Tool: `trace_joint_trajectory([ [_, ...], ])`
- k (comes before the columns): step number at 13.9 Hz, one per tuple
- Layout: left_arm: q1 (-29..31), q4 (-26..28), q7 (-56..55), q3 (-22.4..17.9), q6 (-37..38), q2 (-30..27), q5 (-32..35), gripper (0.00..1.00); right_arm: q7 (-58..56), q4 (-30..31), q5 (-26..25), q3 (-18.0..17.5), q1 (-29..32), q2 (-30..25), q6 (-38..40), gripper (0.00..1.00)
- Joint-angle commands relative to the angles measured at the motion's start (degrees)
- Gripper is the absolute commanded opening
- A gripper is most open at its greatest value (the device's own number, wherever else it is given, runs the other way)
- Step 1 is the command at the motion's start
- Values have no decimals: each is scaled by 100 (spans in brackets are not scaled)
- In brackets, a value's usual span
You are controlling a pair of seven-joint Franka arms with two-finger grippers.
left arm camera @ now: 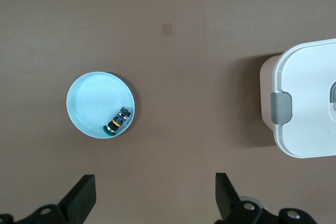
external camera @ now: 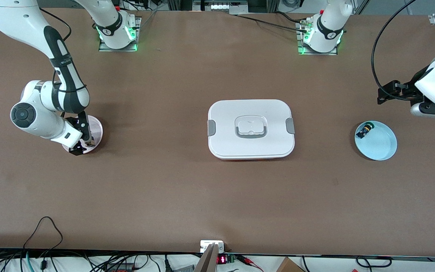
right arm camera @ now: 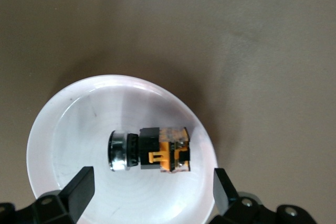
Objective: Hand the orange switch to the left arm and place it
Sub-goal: 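Lower the open right gripper around the orange switch, then close the right gripper on the orange switch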
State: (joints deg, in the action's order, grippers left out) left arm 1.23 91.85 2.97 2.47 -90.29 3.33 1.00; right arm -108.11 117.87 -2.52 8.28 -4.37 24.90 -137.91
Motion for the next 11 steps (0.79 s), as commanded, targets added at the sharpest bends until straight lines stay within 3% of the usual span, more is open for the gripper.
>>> trace_joint_trajectory([
  [1,44,-211,11,17,135,98,-100,100,-245,262,129,-99,103,-73,-262,100],
  [11,53,-211,11,17,135,107,-100,100,-272,561,129,-178,112,-55,-798,100],
])
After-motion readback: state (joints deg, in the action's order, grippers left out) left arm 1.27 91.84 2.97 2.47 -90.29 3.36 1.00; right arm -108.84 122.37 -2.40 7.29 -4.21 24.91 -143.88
